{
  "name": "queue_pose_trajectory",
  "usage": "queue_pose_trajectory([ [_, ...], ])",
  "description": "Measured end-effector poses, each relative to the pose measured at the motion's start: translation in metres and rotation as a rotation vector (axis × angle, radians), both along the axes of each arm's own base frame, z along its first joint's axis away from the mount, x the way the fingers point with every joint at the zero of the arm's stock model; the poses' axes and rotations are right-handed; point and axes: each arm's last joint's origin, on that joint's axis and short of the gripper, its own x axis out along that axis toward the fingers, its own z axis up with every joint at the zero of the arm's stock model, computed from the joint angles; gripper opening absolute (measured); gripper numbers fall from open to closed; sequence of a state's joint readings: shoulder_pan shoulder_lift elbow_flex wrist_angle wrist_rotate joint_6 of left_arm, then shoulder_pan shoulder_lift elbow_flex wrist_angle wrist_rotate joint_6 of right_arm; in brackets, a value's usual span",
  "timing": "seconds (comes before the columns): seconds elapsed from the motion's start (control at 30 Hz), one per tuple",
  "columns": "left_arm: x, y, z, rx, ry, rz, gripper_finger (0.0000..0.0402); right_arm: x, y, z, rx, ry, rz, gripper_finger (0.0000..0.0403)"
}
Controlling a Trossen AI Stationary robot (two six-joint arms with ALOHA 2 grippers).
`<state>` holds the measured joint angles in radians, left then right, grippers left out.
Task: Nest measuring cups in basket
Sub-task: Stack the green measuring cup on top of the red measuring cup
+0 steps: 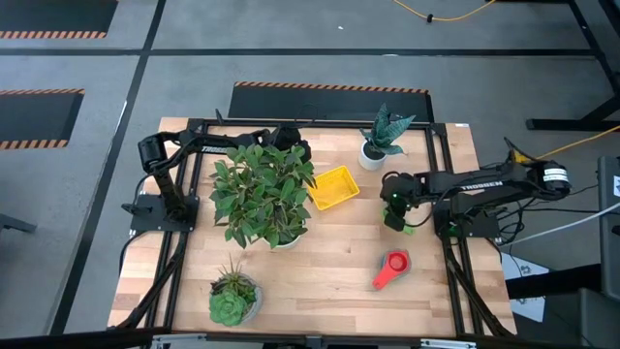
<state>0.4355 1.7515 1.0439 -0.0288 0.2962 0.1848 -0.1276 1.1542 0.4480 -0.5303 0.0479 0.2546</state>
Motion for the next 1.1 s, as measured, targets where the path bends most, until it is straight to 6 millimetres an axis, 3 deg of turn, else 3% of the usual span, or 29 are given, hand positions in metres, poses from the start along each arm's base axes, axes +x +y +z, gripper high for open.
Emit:
queue_pose_trajectory([
  [0.43, 0.000, 0.000, 0.000, 0.000, 0.000, 0.000, 0.0117, 0.001, 0.000, -0.002, 0.000, 0.010, -0.002, 0.0096],
  [0.7, 0.000, 0.000, 0.000, 0.000, 0.000, 0.000, 0.0117, 0.001, 0.000, -0.002, 0.009, 0.002, -0.024, 0.0017],
  [0.8, 0.000, 0.000, 0.000, 0.000, 0.000, 0.000, 0.0117, 0.002, 0.000, -0.001, 0.022, -0.001, -0.052, 0.0015],
  [0.97, 0.000, 0.000, 0.000, 0.000, 0.000, 0.000, 0.0117, 0.010, 0.000, 0.011, 0.089, -0.039, -0.096, 0.0010],
  [1.1, 0.000, 0.000, 0.000, 0.000, 0.000, 0.000, 0.0117, 0.019, 0.000, 0.034, 0.123, -0.036, -0.129, 0.0008],
])
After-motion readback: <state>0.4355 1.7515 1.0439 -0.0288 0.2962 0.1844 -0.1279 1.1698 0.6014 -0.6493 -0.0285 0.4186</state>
